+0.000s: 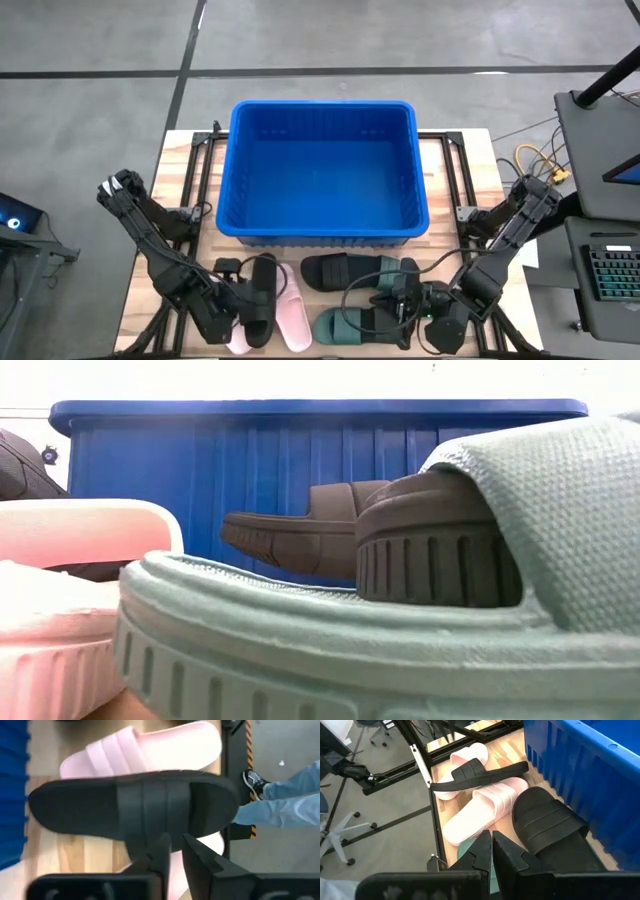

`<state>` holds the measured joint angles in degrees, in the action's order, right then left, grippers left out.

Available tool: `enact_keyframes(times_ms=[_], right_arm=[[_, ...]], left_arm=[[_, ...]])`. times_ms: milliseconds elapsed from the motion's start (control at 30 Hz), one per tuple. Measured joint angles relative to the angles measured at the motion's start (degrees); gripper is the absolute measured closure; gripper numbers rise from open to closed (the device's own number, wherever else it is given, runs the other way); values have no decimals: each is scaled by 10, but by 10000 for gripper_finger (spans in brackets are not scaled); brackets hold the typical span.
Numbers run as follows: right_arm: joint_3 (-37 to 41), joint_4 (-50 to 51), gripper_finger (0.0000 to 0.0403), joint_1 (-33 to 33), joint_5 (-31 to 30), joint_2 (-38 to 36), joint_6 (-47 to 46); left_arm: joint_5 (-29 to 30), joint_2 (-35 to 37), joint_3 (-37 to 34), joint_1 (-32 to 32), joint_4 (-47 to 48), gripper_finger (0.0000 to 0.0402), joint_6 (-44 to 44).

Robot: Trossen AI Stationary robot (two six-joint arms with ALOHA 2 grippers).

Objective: Pick and place slides into bin
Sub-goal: Put the black slipper into the blue bin

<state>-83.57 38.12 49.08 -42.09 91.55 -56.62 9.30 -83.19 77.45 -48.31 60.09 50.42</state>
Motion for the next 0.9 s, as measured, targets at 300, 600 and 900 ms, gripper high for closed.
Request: enact_keyframes(times_ms=[300, 600, 900], right_arm=[[0, -2, 394, -1, 0, 1, -4], [0, -9, 394, -1, 0, 1, -4], [0, -16, 394, -1, 4, 1, 2]], left_arm=[[2, 64, -91, 1, -92, 260, -18], [0, 67, -150, 6, -135, 202, -61], [-3, 86, -190, 17, -161, 184, -59]])
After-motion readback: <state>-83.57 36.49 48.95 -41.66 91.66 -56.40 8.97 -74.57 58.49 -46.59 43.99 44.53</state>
